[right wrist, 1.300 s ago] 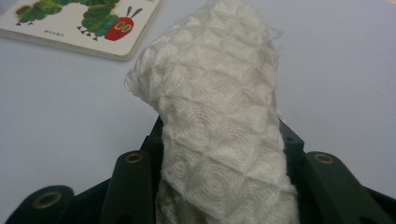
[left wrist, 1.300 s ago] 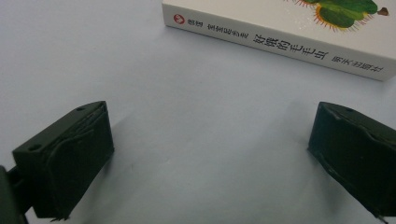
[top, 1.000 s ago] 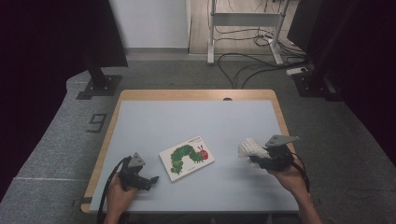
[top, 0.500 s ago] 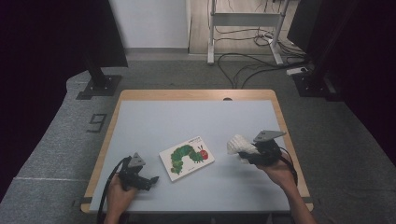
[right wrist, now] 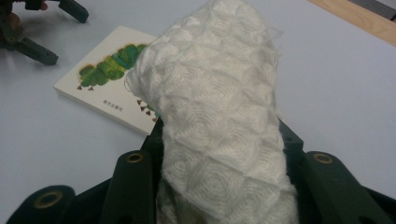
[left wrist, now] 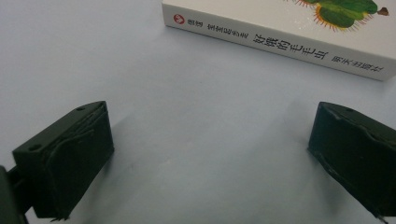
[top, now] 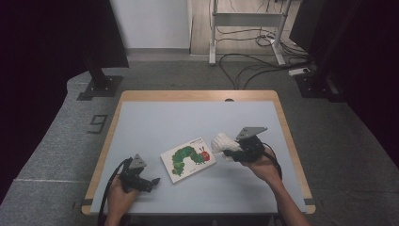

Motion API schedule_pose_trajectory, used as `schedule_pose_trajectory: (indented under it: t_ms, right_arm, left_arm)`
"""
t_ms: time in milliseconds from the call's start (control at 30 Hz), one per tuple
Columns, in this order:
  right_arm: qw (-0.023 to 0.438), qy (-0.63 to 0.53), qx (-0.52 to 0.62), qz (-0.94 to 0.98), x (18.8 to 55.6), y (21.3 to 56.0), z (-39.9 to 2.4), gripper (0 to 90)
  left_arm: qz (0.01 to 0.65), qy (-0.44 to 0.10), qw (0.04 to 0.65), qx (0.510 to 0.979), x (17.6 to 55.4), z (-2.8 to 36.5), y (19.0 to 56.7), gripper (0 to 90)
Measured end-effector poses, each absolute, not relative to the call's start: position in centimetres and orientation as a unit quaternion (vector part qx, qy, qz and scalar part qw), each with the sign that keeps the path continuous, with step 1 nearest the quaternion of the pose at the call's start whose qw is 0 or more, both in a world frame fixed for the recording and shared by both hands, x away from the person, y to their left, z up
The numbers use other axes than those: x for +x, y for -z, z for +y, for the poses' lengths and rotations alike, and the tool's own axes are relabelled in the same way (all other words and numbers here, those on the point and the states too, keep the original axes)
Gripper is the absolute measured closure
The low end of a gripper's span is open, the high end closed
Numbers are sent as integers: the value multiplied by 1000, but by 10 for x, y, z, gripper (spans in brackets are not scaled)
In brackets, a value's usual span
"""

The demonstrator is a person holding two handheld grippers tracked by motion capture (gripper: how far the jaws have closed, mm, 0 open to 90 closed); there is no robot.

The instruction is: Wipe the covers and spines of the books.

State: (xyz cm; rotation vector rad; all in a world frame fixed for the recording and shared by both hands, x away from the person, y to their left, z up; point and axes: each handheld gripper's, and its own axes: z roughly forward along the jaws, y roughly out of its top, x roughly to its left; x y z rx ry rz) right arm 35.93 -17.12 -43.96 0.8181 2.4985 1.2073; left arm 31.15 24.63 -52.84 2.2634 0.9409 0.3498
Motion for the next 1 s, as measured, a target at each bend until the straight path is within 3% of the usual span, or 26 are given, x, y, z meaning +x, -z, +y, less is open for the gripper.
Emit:
schedule_pose_trajectory:
  t_ms: [567,1000]
  right_arm:
    - [104,-411,244,872,371,463,-118,545]
    - [103,-392,261,876,380,507,-118,541]
  left_arm:
    - [360,-134,327,863,311,246,528,0]
    - [360,-134,327,863,311,246,528,0]
